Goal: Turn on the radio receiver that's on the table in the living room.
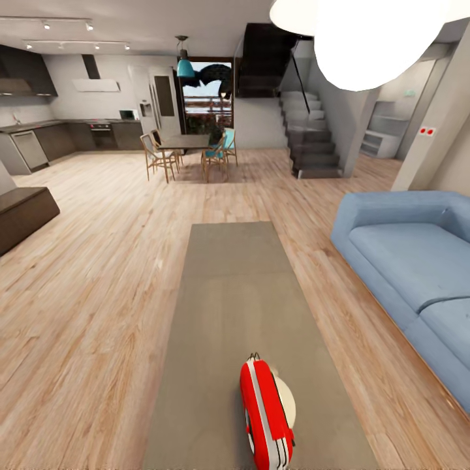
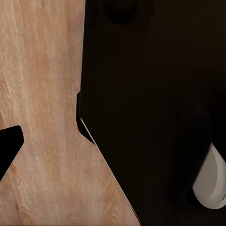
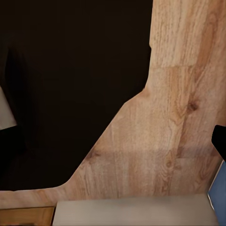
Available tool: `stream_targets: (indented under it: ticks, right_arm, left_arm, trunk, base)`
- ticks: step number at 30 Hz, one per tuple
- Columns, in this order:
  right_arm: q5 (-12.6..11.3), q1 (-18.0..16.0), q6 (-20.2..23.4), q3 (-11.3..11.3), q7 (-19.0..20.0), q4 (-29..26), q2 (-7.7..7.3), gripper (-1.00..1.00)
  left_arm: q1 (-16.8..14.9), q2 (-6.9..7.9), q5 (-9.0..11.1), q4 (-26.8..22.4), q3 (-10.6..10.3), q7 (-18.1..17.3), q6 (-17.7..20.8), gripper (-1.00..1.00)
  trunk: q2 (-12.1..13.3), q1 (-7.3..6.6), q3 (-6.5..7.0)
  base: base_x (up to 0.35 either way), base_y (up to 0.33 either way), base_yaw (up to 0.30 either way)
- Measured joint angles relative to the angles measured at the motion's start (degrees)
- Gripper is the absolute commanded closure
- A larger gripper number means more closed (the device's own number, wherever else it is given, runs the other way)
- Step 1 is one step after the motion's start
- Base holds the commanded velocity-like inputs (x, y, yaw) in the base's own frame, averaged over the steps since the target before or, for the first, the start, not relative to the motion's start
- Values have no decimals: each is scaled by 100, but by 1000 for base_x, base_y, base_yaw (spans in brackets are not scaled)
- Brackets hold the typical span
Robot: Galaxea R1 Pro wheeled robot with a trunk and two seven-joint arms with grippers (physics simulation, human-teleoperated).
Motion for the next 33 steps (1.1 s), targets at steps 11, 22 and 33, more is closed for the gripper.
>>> stream_targets:
  ticks: [11,22,33]
  right_arm:
    - [11,-2,3,10,-2,0,0,-100]
    - [28,-3,5,42,-4,0,0,-100]
    - [19,-3,9,35,-5,0,0,-100]
  left_arm:
    - [0,-5,0,0,0,10,2,-100]
    - [0,8,9,0,9,44,17,-100]
    - [0,1,7,0,0,44,9,-100]
  trunk:
    - [0,0,-100]
    - [0,0,-200]
    - [0,0,-300]
  base:
    - [0,0,0]
    - [0,0,0]
    - [0,0,0]
